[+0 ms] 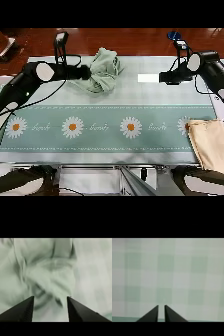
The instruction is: Fold the shirts.
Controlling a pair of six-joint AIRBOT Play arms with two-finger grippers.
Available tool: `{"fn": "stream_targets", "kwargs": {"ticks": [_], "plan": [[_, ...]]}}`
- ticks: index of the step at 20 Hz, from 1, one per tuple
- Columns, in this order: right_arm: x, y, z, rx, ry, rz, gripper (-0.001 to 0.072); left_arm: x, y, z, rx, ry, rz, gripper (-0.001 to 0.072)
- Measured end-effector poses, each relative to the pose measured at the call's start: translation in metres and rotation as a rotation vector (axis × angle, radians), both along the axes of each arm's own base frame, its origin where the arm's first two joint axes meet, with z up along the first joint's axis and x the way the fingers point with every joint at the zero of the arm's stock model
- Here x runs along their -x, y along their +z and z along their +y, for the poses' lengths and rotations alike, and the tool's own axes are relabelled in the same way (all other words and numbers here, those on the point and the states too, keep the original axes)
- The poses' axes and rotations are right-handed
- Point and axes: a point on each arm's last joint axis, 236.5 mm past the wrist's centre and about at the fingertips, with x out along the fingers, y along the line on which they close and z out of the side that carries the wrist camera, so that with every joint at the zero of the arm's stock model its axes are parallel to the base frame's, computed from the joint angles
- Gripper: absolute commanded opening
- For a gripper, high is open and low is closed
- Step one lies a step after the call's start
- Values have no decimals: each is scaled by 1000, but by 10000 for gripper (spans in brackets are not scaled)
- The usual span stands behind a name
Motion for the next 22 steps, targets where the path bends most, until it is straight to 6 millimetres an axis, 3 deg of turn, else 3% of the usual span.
{"fn": "stream_targets", "kwargs": {"ticks": [4, 7, 11, 15, 22], "plan": [[-6, -4, 1, 1, 5, -11, 407, -54, 20, -2, -19, 16, -177, 507], [-6, -6, 1, 1, 8, -8, 406, -88, 9, 2, -64, 2, -177, 506], [-4, -9, 2, 1, 10, 6, 406, -119, -27, 12, -98, -17, -67, 506], [-3, -9, 2, -4, 6, 11, 406, -135, -69, 14, -94, -42, 59, 505], [-2, -10, 5, -22, -5, 14, 406, -123, -129, -14, -75, -148, 212, 506]]}}
